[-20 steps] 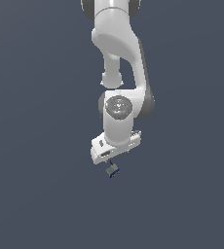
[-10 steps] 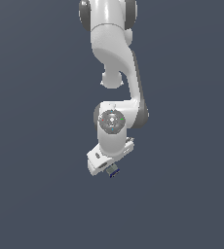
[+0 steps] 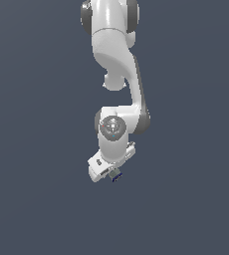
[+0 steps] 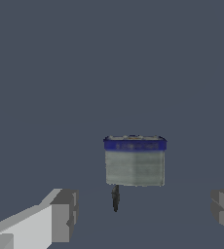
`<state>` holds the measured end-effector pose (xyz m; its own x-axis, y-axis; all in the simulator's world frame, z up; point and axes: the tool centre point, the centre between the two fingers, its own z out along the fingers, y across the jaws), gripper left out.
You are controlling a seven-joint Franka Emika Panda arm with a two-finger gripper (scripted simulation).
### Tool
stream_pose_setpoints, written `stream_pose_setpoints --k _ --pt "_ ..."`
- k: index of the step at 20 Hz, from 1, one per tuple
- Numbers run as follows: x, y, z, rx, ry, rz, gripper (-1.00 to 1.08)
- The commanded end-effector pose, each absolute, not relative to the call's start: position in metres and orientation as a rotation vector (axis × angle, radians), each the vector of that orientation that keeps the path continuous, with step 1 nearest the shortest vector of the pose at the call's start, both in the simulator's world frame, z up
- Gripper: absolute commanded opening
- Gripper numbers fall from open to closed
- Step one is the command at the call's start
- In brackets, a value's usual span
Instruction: Pick up the object and move it to a goal position.
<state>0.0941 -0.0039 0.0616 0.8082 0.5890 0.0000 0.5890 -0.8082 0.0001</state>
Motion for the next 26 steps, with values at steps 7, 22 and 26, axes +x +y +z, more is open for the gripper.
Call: stream_pose_setpoints --k 7,22,26 --pt "0.093 -0.004 0.026 2.985 0.979 0.0 1.0" --pt "0.094 -0.004 0.012 2.985 0.98 0.0 -1.0" --pt "0.094 -0.004 0.013 2.985 0.98 0.0 -1.0"
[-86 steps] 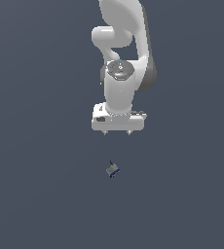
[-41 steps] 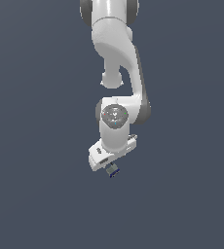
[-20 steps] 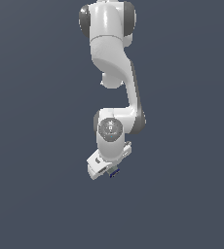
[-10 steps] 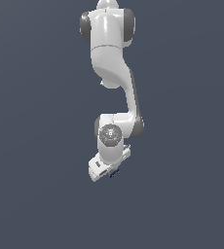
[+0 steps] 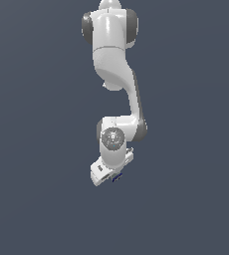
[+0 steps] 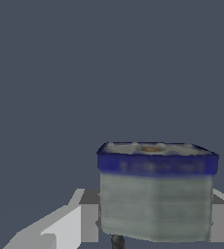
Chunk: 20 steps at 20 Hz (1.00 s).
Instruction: Pick up the object and move it to a goal position.
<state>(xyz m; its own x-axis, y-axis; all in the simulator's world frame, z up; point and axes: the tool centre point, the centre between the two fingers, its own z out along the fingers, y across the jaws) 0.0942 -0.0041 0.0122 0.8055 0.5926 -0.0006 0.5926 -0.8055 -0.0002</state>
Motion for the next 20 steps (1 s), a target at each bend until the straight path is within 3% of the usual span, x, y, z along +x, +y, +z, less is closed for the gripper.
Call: stream_pose_setpoints --k 1,10,20 --pt "0.094 -0.004 0.013 -2.985 -0.98 0.0 -1.0" --pt "0.094 -0.022 0.044 -2.985 -0.98 0.0 -1.0" --pt "0.094 -0.075 0.137 -2.985 -0.981 0.001 -1.0"
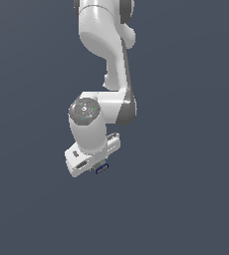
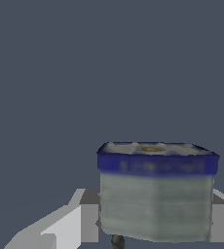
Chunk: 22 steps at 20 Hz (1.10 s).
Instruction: Pick up the object and move it to a goal position.
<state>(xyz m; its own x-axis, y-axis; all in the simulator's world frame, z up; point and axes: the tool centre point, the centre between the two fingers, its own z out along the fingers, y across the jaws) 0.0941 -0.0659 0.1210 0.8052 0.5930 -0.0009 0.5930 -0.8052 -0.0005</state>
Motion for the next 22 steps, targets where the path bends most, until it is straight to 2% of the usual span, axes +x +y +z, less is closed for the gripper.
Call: stream_pose_setpoints --k 1,14,22 --pt "0.094 -0.08 0.147 -2.984 -0.981 0.0 -1.0" --pt "0.096 -0.151 0.273 -2.983 -0.981 0.0 -1.0" --pt "0.1 -0.185 0.332 -2.983 -0.981 0.0 -1.0"
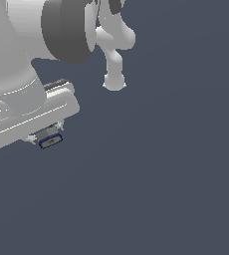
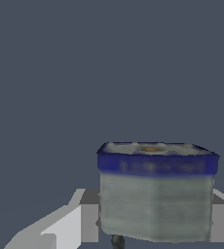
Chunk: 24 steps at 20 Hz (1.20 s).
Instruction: Pick up the object and move it to a goal position.
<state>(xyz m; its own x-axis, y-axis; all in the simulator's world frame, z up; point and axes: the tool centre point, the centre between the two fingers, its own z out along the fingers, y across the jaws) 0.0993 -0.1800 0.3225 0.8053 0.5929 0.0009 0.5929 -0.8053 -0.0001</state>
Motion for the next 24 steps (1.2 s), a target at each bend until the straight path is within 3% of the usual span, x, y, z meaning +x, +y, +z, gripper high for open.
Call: stream_pose_setpoints --k 1,11,24 --pt "0.1 -0.188 0.338 -2.983 -0.981 0.0 -1.0" --pt "0.103 -0.209 0.373 -2.984 -0.98 0.0 -1.0" --pt "0.105 -0.215 0.383 -2.984 -0.98 0.0 -1.0"
